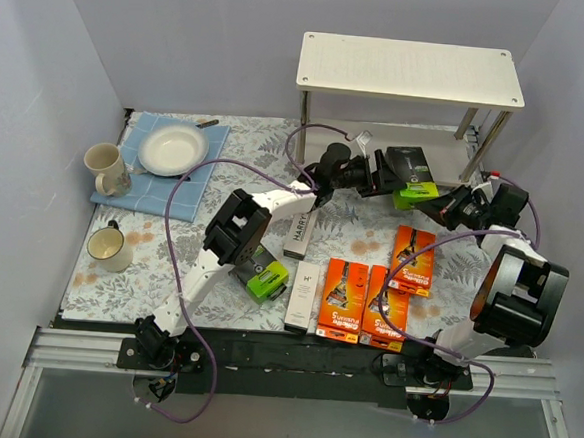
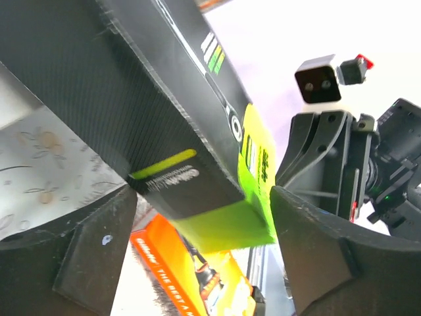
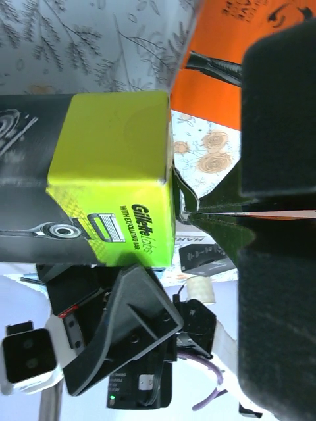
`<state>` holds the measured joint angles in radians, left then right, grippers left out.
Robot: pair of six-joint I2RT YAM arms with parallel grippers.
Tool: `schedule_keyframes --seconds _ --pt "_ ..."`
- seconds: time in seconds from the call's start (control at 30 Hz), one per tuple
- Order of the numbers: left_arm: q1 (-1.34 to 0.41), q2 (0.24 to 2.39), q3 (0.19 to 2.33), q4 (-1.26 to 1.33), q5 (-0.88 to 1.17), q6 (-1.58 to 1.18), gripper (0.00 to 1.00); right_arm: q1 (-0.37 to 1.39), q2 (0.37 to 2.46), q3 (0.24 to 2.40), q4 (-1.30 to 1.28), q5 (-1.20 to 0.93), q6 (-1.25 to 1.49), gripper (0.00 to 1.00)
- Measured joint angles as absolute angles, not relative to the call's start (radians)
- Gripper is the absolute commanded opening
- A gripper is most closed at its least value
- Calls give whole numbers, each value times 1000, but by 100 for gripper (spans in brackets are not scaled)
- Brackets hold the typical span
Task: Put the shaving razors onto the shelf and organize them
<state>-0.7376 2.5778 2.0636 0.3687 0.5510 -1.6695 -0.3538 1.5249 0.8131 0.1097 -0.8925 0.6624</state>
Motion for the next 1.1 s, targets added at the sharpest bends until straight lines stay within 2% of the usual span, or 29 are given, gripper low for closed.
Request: schedule_keyframes --seconds 0.17,0.27,0.33,0.47,0.5,0.6,0.8,1.1 --pt "-726 2581 2064 367 532 -1654 91 -354 1603 865 141 -891 686 1" --pt "-717 2581 2064 366 529 -1647 91 -353 1646 897 155 -891 699 1" --pt "-711 2581 2059 367 521 -1635 88 -350 1674 925 161 -890 705 1" --pt "-699 2566 2028 334 470 -1588 54 -342 1704 962 171 -889 709 1" --pt "-697 2561 2019 318 453 -1570 32 -341 1706 965 175 -889 710 1" --pt "-690 2554 2009 266 412 -1509 0 -336 1707 969 184 -893 712 1" --pt "-682 2494 1962 130 407 -1330 0 -323 1707 970 183 -893 714 1" --pt "-657 2151 1739 -22 446 -997 0 -276 1755 985 362 -888 848 1"
